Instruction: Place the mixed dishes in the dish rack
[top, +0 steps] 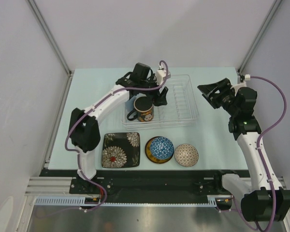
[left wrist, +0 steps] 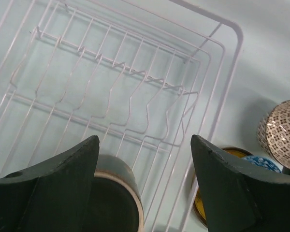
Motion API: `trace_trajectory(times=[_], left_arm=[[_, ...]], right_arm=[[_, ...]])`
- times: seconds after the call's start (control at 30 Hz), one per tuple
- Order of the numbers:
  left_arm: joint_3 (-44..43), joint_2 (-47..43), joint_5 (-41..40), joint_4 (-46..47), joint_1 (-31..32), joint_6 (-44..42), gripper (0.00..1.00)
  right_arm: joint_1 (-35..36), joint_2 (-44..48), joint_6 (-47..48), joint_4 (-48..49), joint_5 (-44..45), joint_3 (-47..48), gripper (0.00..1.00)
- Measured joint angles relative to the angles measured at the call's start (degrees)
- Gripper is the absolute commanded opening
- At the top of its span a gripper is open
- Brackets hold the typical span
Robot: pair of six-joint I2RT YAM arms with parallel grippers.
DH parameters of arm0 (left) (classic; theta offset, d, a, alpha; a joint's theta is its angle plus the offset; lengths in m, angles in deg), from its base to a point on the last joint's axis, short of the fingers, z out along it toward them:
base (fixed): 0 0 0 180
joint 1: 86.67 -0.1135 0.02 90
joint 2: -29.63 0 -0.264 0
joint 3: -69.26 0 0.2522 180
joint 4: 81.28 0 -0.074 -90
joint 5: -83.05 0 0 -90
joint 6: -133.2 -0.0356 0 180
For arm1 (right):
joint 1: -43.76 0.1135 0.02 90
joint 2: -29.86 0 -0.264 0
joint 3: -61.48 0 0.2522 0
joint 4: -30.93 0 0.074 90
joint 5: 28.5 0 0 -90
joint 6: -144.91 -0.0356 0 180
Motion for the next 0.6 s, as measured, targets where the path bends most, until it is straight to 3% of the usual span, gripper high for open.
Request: trace_trajectory(times=[0.2,0.6], left_arm=[[-5.8,8.2,-3.7,-0.1,0.5,0.5,0.70],[-5.2,8.8,-13.4,2.1,0.4,-1.3,0.59]], right_arm=[[0.0,1.6,0.7,-0.1,0.4,-1.7,0.66],[0.0,1.8,0.4,-0.2,0.4,-3.4,0.63]])
